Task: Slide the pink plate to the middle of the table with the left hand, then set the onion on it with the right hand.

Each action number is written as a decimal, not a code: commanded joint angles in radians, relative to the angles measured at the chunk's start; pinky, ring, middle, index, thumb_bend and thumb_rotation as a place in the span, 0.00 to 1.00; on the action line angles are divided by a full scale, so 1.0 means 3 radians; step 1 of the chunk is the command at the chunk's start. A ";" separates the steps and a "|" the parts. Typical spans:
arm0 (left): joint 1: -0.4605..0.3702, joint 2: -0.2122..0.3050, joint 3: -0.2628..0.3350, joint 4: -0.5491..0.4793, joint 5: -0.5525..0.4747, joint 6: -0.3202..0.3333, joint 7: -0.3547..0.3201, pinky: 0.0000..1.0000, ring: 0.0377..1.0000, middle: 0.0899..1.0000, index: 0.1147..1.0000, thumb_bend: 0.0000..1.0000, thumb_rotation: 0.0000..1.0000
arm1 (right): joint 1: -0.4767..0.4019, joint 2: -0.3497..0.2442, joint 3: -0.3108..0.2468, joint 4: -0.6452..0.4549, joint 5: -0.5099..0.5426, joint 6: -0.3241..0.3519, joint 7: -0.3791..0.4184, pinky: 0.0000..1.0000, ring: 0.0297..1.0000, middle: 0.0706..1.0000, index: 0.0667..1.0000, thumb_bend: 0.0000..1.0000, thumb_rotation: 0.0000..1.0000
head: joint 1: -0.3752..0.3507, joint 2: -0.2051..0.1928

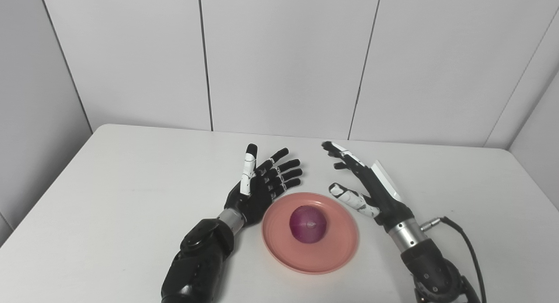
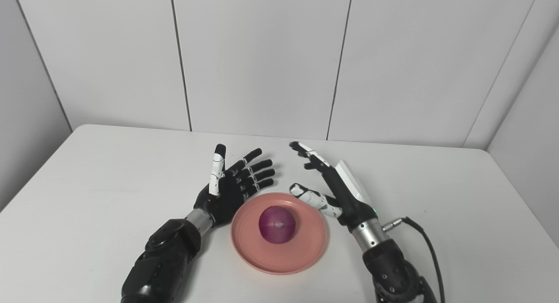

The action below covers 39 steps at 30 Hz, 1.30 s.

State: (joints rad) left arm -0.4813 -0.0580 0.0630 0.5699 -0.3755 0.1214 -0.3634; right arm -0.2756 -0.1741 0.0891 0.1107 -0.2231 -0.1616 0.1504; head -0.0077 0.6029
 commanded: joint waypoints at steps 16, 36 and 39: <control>0.0673 -0.0085 -0.0336 -0.0516 0.1413 -0.1241 0.1156 1.00 1.00 1.00 1.00 0.91 0.98 | 0.0281 0.0182 -0.0413 0.0115 0.0820 0.0307 -0.0111 1.00 1.00 1.00 1.00 0.99 1.00 | -0.0025 -0.0025; 0.1405 -0.0126 -0.0550 -0.1757 0.1923 -0.0358 0.1329 1.00 1.00 1.00 1.00 0.82 1.00 | 0.0503 0.0379 -0.0285 0.0078 0.0776 0.0257 -0.0209 1.00 1.00 1.00 1.00 0.96 1.00 | -0.0027 0.0028; 0.1415 -0.0127 -0.0523 -0.1815 0.1789 -0.0250 0.1282 1.00 1.00 1.00 1.00 0.84 1.00 | 0.0528 0.0384 -0.0296 0.0041 0.0818 0.0271 -0.0184 1.00 1.00 1.00 1.00 0.96 1.00 | -0.0024 0.0049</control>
State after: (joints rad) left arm -0.0631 -0.0893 -0.0966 0.0393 0.1819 0.0273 0.0304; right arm -0.1481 -0.0775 -0.0061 0.1148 0.0026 -0.0603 0.0954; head -0.0153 0.6151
